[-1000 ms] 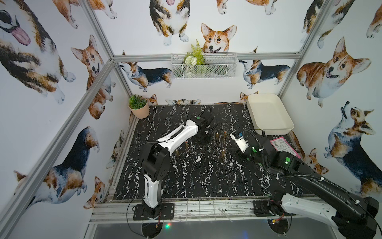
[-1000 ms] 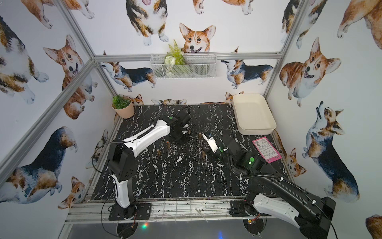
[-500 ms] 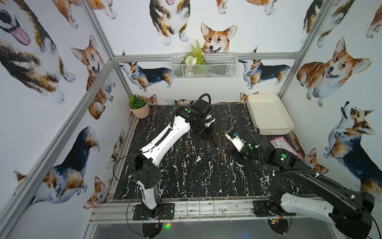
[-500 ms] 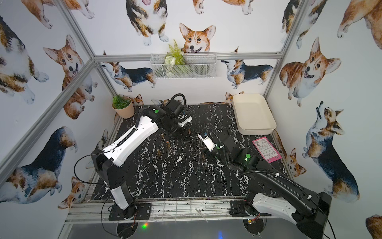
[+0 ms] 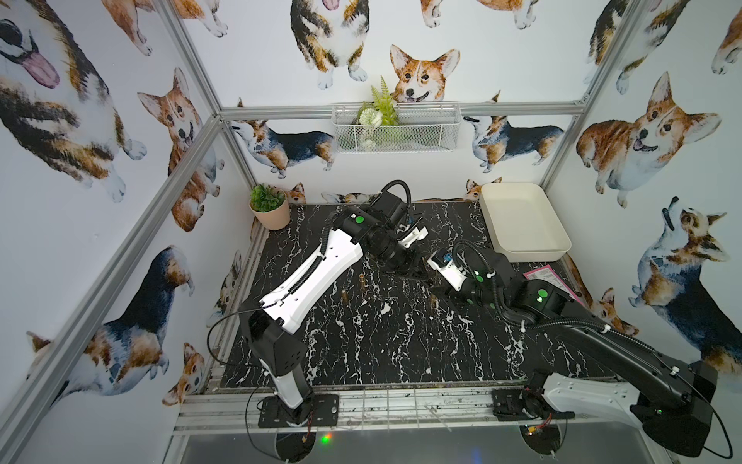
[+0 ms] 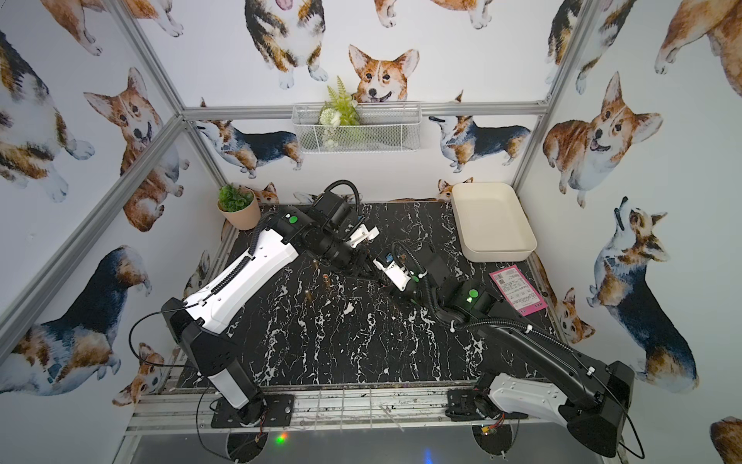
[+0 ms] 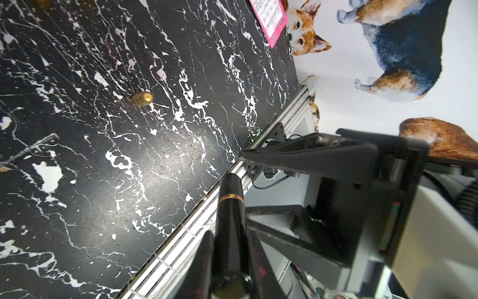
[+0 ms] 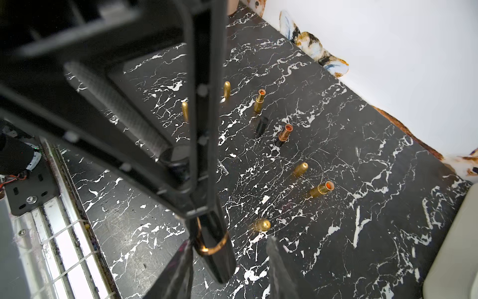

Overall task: Open the lipstick cap
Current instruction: Open the cover of the lipstick.

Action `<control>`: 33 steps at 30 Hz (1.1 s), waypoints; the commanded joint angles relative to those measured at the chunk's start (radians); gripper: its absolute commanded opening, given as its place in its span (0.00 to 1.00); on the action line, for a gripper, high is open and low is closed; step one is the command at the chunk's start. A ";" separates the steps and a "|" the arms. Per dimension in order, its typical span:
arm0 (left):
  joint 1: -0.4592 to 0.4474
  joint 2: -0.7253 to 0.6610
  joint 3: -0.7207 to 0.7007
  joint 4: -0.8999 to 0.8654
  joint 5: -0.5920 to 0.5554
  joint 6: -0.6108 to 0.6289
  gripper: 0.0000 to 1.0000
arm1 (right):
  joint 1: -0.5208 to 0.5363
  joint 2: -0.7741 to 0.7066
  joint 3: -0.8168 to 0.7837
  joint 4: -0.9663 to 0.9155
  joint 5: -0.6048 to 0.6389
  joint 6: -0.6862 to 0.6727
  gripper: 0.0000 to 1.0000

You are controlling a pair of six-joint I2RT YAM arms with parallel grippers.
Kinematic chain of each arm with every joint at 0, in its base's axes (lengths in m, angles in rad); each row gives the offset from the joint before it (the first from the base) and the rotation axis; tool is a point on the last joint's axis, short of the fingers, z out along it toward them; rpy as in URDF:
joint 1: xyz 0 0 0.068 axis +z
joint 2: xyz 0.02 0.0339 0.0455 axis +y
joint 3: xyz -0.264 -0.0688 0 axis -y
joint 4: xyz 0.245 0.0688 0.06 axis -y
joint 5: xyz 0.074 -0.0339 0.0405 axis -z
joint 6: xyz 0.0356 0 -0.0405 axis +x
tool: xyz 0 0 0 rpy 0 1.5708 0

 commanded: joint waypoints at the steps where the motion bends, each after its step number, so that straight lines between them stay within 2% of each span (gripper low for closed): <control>1: 0.006 -0.003 0.018 0.008 0.063 -0.011 0.13 | 0.003 0.000 0.010 -0.021 -0.017 -0.032 0.47; 12: 0.010 0.000 0.025 0.031 0.116 -0.022 0.13 | 0.003 -0.013 0.000 -0.032 -0.018 -0.033 0.39; 18: 0.015 0.016 0.028 0.028 0.114 -0.014 0.13 | 0.003 -0.016 0.009 -0.052 -0.011 -0.029 0.28; 25: 0.040 0.031 0.028 0.037 0.127 -0.019 0.01 | 0.003 -0.016 0.015 -0.078 -0.030 -0.016 0.17; 33: 0.071 0.043 0.034 0.052 0.159 -0.022 0.00 | 0.003 -0.039 0.007 -0.114 -0.055 -0.004 0.14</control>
